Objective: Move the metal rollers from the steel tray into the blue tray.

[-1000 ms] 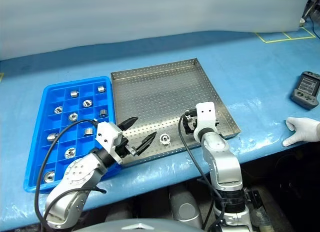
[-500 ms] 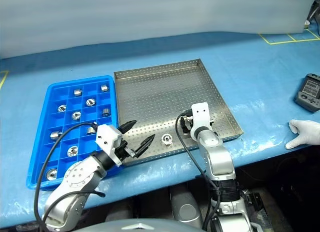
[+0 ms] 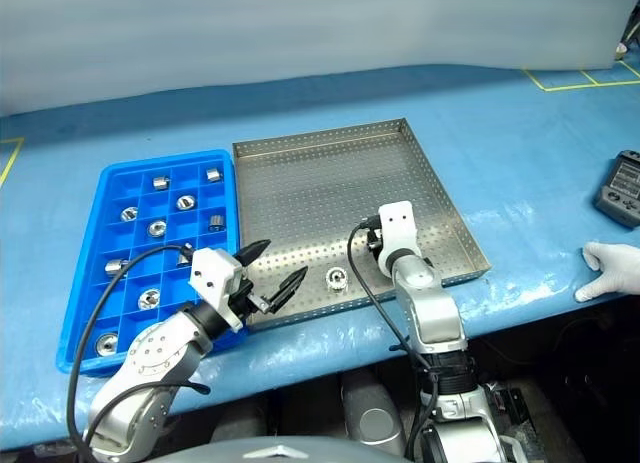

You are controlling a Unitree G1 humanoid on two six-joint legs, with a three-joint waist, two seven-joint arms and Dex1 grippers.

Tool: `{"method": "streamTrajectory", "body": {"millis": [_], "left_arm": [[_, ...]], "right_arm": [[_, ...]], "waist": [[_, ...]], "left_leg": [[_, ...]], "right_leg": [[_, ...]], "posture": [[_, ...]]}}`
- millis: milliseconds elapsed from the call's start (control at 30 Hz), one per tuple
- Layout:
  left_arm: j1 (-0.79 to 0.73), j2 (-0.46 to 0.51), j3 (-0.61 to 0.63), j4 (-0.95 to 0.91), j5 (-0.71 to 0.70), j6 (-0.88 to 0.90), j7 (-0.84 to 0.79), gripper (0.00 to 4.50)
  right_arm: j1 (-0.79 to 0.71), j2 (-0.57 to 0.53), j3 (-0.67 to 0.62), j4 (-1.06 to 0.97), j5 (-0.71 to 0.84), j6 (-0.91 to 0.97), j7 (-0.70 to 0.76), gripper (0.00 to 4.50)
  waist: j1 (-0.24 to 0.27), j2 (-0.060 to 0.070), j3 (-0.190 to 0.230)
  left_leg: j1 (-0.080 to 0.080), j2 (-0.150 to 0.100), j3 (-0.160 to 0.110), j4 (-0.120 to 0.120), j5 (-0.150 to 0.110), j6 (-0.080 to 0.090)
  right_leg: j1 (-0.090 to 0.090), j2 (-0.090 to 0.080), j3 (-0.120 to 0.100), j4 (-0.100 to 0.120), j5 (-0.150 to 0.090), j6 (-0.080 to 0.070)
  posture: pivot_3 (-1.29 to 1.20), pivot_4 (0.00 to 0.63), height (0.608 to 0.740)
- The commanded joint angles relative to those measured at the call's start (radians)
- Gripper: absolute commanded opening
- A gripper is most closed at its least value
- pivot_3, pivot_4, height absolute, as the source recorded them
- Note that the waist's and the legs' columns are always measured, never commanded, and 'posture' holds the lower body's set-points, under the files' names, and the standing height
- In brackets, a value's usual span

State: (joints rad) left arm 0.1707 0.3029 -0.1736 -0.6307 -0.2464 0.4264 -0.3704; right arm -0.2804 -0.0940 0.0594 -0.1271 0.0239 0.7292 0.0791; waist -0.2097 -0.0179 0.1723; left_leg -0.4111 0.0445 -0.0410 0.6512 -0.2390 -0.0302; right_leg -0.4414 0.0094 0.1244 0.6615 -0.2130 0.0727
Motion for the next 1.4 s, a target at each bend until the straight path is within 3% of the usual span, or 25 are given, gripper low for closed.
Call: {"method": "streamTrajectory", "body": {"millis": [33,300,600,867,1267,1400], "left_arm": [[0.017,-0.005,0.016,-0.059,0.003,-0.023,0.019,4.5],[0.097,-0.013,0.066,-0.1,0.051,-0.039,0.099,4.5],[0.299,-0.041,0.092,-0.143,0.111,-0.186,0.15,4.5],[0.432,-0.069,0.091,-0.151,0.133,-0.263,0.172,4.5],[0.453,-0.083,0.078,-0.158,0.123,-0.256,0.171,4.5],[0.443,-0.079,0.075,-0.154,0.116,-0.253,0.161,4.5]], "right_arm": [[-0.058,-0.003,0.042,-0.106,0.013,0.01,0.044,1.86],[-0.2,-0.025,0.188,-0.165,0.041,0.047,0.195,1.86],[-0.297,0.008,0.348,-0.087,0.048,0.014,0.324,1.86],[-0.296,0.057,0.427,-0.049,0.06,0.004,0.388,1.86],[-0.24,0.037,0.437,0.015,0.061,0.03,0.41,1.86],[-0.224,0.028,0.426,-0.002,0.071,0.046,0.413,3.16]], "waist": [[0.004,0.0,0.0],[0.046,0.0,0.0],[0.141,0.0,0.0],[0.2,0.0,0.0],[0.226,0.0,-0.001],[0.228,-0.001,-0.001]], "left_leg": [[0.0,0.0,0.0,0.0,0.0,0.0],[0.001,0.0,-0.002,0.0,0.0,0.0],[0.0,0.0,-0.001,0.0,0.0,0.0],[0.0,0.0,-0.001,0.0,0.0,0.0],[0.0,0.001,0.0,0.0,0.0,0.0],[0.0,0.001,0.0,0.0,0.0,0.0]], "right_leg": [[0.0,0.0,0.0,0.0,0.0,0.0],[0.0,0.001,-0.001,0.002,0.0,0.0],[0.0,0.0,-0.002,0.0,-0.001,-0.002],[-0.001,0.0,-0.002,0.0,-0.005,-0.008],[-0.001,0.0,-0.003,0.0,-0.005,-0.009],[-0.001,0.0,-0.003,0.0,-0.005,-0.009]], "posture": [[-0.09,0.15,0.74],[0.02,0.15,0.74],[0.15,0.15,0.74],[0.24,0.15,0.74],[0.24,0.15,0.74],[0.22,0.15,0.74]]}}
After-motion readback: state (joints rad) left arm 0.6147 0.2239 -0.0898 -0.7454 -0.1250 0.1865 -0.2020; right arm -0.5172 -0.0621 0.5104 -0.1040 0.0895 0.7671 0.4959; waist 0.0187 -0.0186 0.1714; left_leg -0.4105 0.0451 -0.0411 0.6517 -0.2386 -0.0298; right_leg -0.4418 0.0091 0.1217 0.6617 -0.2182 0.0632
